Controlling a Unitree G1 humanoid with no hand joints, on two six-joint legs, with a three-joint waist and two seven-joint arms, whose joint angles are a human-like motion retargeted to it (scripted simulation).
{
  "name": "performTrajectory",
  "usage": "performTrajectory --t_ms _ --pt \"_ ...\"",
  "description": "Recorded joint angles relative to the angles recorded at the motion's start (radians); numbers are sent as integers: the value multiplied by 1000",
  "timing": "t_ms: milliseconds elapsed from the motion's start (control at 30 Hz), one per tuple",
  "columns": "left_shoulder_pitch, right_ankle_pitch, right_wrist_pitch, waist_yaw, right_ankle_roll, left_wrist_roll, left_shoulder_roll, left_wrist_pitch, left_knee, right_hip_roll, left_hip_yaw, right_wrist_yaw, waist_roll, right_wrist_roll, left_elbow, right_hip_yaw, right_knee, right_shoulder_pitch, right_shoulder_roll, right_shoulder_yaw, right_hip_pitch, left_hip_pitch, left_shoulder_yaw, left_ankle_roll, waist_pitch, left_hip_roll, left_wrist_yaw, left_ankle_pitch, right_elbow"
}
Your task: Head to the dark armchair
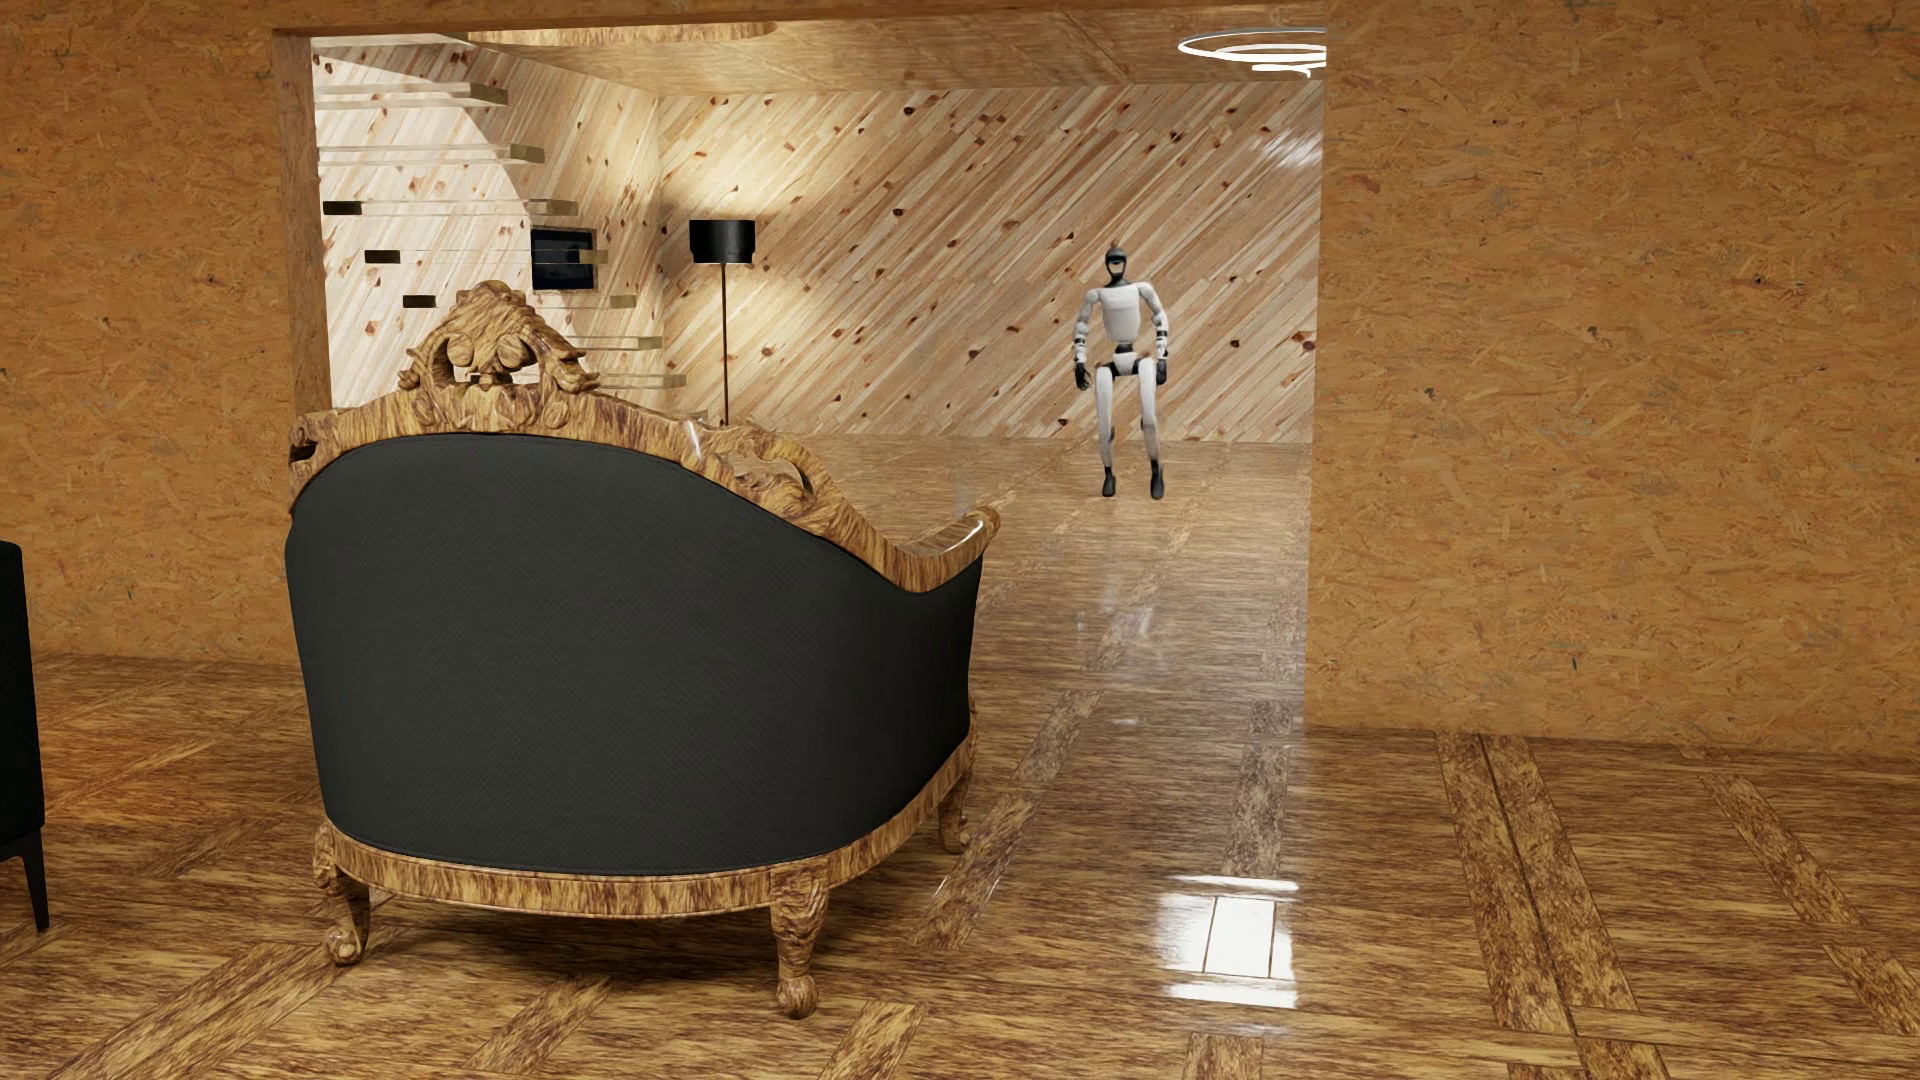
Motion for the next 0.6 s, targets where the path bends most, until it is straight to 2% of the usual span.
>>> performTrajectory --t_ms 33,67,100,133,167,200,233,300,333,367,400,467,500,533,600 --pt "3 -26 0 1 0 0 -8 0 -171 2 0 0 2 0 13 0 -10 -34 0 -6 50 -7 -11 0 -3 2 0 -2 -12" --pt "1 -53 0 0 0 0 -16 0 -325 9 0 0 8 0 26 0 -20 -62 6 -12 96 -4 -21 0 -7 9 0 -96 -22" --pt "-4 -81 0 -4 0 0 -23 0 -395 17 0 0 14 0 32 0 -30 -83 10 -11 150 16 -36 0 -5 15 0 -287 -33" --pt "-11 -103 0 -2 0 0 -24 0 -487 19 0 0 13 0 30 0 -37 -96 19 -8 193 31 -51 0 -4 13 0 -385 -46" --pt "-22 -110 0 2 0 0 -23 0 -591 22 0 0 14 0 26 0 -36 -98 29 -3 224 30 -64 0 -4 20 0 -382 -62" --pt "-36 -97 0 9 0 0 -22 0 -426 0 0 0 1 0 21 0 -15 -89 38 3 235 14 -63 0 -6 15 0 -399 -80" --pt "-53 -56 0 17 0 0 -18 0 -437 -19 0 0 -11 0 22 0 10 -67 43 15 230 -2 -74 0 -18 5 0 -312 -94" --pt "-100 128 0 -6 0 0 -12 0 -394 -65 0 0 -47 0 52 0 120 12 61 55 217 -11 -98 0 -22 -42 0 -10 -85" --pt "-147 242 0 -27 0 0 -17 0 -346 -77 0 0 -58 0 109 0 247 24 77 95 125 -28 -69 0 -47 -33 0 3 -11" --pt "-190 326 0 -43 0 0 -11 0 -326 -112 0 0 -78 0 130 0 431 50 80 145 18 3 -71 0 -47 -60 0 -39 43" --pt "-228 336 0 -70 0 0 -3 0 -326 -127 0 0 -91 0 133 0 603 65 81 211 -81 57 -60 0 -43 -82 0 -91 103" --pt "-296 114 0 -147 0 0 18 0 -349 -126 0 0 -89 0 121 0 858 89 87 280 -241 182 -17 0 -30 -104 0 -195 202" --pt "-327 57 0 -189 0 0 25 0 -372 -114 0 0 -81 0 119 0 894 116 87 280 -317 251 10 0 -30 -104 0 -265 235" --pt "-355 52 0 -237 0 0 33 0 -401 -105 0 0 -73 0 111 0 874 145 84 270 -375 328 36 0 -28 -105 0 -340 257" --pt "-401 109 0 -320 0 0 59 0 -429 -87 0 0 -55 0 67 0 697 202 73 241 -469 454 85 0 -30 -85 0 -484 261"
